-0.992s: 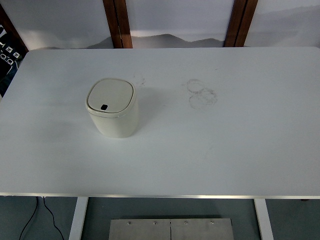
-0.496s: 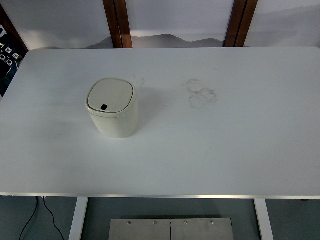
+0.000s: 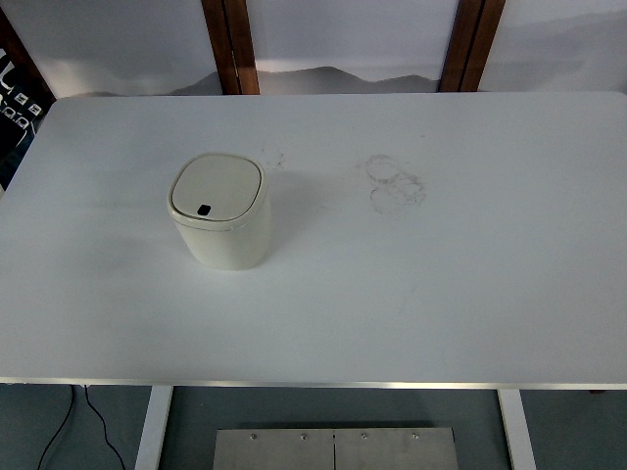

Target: Open trash can

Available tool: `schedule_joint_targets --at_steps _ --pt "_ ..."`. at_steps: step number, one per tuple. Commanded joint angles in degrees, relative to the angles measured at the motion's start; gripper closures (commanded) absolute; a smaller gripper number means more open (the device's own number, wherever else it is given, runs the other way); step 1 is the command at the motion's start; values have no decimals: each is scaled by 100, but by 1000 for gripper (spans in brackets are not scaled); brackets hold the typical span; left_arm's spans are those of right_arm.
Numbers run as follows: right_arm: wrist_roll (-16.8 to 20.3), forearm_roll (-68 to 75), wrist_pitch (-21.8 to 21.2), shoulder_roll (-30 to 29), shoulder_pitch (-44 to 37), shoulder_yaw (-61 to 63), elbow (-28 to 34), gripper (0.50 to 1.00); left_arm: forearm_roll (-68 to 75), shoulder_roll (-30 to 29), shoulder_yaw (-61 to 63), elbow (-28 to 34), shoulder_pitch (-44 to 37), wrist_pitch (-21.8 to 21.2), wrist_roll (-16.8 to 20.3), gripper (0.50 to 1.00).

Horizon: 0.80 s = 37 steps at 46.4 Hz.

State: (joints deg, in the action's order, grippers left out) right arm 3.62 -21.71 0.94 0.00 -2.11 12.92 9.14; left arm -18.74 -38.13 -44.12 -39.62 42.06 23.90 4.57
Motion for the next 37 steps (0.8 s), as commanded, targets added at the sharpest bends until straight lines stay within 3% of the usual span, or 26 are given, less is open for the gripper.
schedule_joint_targets --at_steps 1,11,21,37 --pt "-2 0 2 0 0 0 0 505 2 -10 0 -19 4 0 -9 500" --pt "-2 0 2 0 0 -9 0 505 2 -89 52 -195 39 -201 -44 500" --pt "-2 0 2 0 0 -9 0 505 10 -300 114 -950 100 -729 -475 500" --pt "7 0 2 0 -9 -9 0 505 414 -793 817 -1953 443 -799 -483 500"
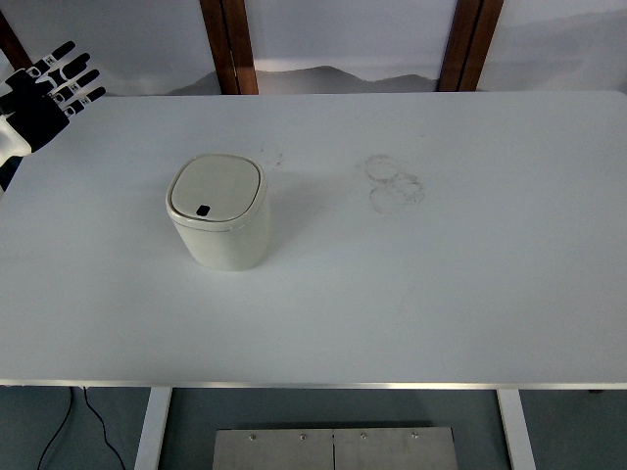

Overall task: Open trash can
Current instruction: 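Move the left hand in toward the cream trash can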

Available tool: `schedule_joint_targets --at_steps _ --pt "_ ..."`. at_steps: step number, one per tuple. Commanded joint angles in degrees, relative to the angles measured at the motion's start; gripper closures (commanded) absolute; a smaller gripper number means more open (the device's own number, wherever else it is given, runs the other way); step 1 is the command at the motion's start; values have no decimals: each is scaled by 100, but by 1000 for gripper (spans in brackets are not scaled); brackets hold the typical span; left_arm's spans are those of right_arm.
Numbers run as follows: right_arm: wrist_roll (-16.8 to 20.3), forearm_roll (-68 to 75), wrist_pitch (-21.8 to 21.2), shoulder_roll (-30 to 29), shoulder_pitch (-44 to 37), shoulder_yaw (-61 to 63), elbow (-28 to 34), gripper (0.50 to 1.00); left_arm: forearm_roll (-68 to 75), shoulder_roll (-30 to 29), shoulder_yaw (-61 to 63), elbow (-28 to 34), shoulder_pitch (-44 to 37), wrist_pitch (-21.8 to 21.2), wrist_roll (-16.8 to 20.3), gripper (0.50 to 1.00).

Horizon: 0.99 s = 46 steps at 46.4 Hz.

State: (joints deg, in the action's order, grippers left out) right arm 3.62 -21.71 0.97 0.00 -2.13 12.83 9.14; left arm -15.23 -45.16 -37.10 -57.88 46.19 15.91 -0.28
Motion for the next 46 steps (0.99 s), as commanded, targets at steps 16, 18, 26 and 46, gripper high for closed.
schedule_joint_targets --at_steps 16,18,26,46 --pt "24 0 -1 0 -33 0 1 505 1390 -353 353 -821 320 18 -147 500" --pt "24 0 -1 0 -33 0 1 505 1496 -397 423 -971 417 35 -209 500" --pt "24 0 -1 0 -33 0 1 505 1777 -485 1046 -1200 1154 132 -297 500" --pt "24 0 -1 0 -33 0 1 505 2147 -476 3920 -1630 3545 562 -622 500"
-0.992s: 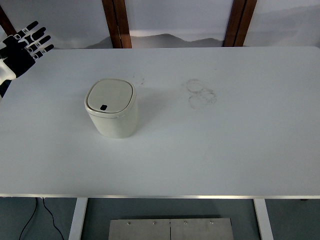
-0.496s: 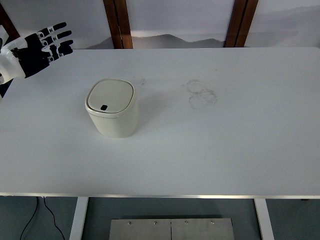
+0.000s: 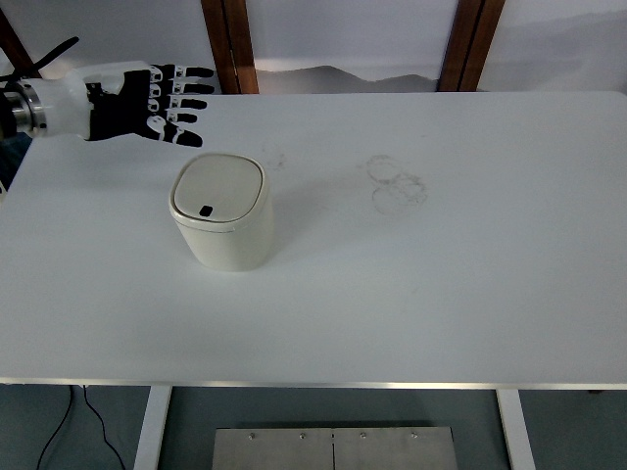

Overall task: Open trash can
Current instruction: 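Move the left hand in toward the cream trash can, then lower the left hand onto the trash can lid, thumb at the front button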

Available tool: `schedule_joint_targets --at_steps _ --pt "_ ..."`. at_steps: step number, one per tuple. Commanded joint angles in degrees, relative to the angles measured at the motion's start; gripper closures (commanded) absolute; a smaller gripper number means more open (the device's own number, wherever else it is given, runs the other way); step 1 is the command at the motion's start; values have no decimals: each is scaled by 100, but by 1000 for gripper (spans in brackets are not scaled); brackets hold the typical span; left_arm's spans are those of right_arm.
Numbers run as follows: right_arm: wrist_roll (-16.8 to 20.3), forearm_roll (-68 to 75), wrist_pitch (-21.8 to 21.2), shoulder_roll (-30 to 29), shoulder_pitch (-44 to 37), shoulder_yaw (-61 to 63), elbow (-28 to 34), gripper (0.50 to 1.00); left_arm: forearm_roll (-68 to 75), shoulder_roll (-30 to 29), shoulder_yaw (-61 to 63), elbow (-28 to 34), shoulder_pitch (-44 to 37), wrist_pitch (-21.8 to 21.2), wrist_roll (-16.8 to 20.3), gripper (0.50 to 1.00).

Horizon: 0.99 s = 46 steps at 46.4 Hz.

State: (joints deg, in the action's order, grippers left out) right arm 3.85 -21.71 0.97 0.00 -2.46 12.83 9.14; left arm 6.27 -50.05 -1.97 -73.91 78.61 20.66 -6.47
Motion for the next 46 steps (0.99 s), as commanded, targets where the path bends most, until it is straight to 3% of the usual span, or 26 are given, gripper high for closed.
schedule_joint_targets --at_steps 1,15,31,46 --pt "2 0 0 0 0 0 0 505 -3 13 530 -35 399 122 -3 500" --pt "2 0 0 0 0 0 0 505 471 57 1603 -35 1437 649 -12 500" --pt "2 0 0 0 0 0 0 505 1447 189 1753 -35 1877 1422 -12 500" --pt "2 0 0 0 0 0 0 505 2484 188 1753 -35 1930 1434 -12 500"
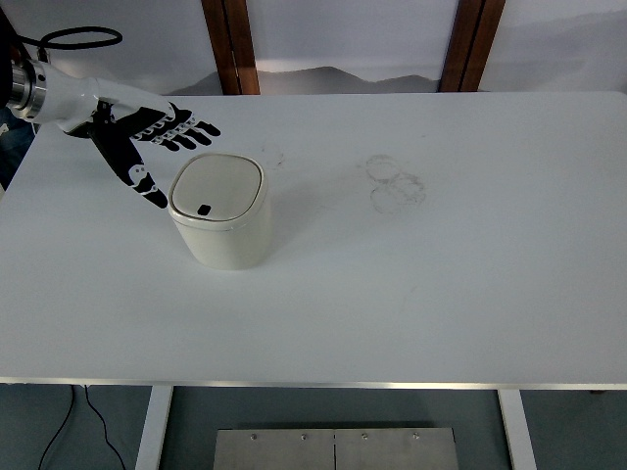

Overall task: Open trash can
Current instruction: 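Lower the left hand onto the trash can lid, thumb at the front button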

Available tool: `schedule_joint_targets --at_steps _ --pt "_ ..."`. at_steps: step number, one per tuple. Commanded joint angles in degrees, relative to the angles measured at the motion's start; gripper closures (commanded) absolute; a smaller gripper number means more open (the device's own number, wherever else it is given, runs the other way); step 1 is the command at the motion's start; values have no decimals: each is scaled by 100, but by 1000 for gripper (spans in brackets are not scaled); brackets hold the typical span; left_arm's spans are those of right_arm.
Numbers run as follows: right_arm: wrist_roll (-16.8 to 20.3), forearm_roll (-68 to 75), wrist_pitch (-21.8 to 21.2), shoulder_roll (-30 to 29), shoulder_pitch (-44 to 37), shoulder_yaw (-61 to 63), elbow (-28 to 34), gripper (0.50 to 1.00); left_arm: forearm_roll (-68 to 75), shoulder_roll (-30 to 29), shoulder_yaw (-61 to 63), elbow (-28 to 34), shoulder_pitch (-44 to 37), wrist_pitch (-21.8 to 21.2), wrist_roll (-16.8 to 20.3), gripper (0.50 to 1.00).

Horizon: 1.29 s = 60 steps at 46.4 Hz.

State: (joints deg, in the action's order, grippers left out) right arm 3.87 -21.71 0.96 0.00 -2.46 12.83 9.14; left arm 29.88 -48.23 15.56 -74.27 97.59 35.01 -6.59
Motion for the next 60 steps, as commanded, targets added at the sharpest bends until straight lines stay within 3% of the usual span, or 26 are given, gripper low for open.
schedule_joint_targets --at_steps 1,26,35,60 --pt "0 0 0 0 0 0 0 505 149 6 -1 0 32 -1 0 500" --pt "0 0 0 0 0 0 0 505 185 366 -1 -9 260 -1 0 500" --pt "0 0 0 0 0 0 0 505 351 270 122 -351 260 -1 -70 500" --pt "9 0 0 0 -17 0 0 505 712 138 158 -527 190 -1 -193 500"
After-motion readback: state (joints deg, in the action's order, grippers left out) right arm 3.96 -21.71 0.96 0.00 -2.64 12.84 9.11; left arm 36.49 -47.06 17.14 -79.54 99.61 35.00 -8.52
